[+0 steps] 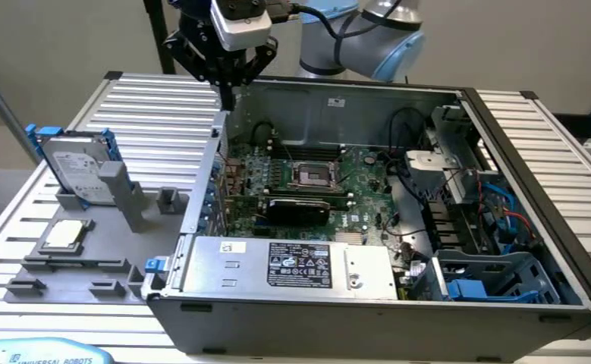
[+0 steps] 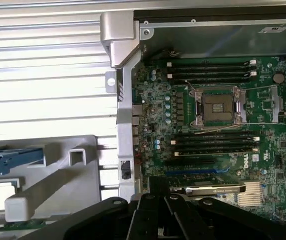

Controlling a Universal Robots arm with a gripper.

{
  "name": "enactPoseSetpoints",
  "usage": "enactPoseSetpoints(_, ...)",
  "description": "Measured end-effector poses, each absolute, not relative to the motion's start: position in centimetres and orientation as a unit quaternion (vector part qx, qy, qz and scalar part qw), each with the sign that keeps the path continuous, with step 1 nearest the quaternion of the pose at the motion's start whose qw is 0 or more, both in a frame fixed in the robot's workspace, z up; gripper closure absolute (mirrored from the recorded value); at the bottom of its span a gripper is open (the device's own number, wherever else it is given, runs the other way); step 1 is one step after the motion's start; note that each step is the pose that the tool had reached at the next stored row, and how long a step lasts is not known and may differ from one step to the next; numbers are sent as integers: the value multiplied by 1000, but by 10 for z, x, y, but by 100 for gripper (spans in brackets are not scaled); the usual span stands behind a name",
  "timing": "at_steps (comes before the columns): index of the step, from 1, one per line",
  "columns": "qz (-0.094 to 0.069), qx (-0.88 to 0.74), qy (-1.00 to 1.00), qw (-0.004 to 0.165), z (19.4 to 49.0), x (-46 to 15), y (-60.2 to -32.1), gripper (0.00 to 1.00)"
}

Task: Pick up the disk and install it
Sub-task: 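Reach for the disk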

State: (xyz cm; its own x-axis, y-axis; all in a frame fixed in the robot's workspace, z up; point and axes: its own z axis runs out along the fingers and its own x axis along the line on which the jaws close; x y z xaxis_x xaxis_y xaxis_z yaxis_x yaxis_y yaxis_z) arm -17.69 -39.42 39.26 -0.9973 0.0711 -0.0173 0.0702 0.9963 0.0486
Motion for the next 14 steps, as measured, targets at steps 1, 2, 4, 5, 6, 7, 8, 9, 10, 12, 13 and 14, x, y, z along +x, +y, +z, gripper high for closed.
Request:
enactPoseSetpoints(1,24,35,999,9,393,-181,-394,89)
enactPoseSetpoints(2,24,35,999,9,393,-186,-393,89)
enactPoseSetpoints(4,24,35,999,8,393,-195,-393,89)
enactPoseSetpoints(5,24,35,999,8,393,-199,-392,89)
enactPoseSetpoints(6,24,35,999,8,393,-204,-392,89)
enactPoseSetpoints(7,24,35,999,7,393,-209,-392,89)
enactPoseSetpoints(8,24,35,999,7,393,-213,-391,89)
enactPoseSetpoints(9,24,36,999,7,393,-218,-391,89)
enactPoseSetpoints(10,24,35,999,6,393,-222,-390,89)
enactPoseSetpoints(12,24,36,999,6,393,-231,-390,89)
enactPoseSetpoints(13,24,36,999,5,393,-236,-389,89)
enactPoseSetpoints(14,24,36,999,5,393,-240,-389,89)
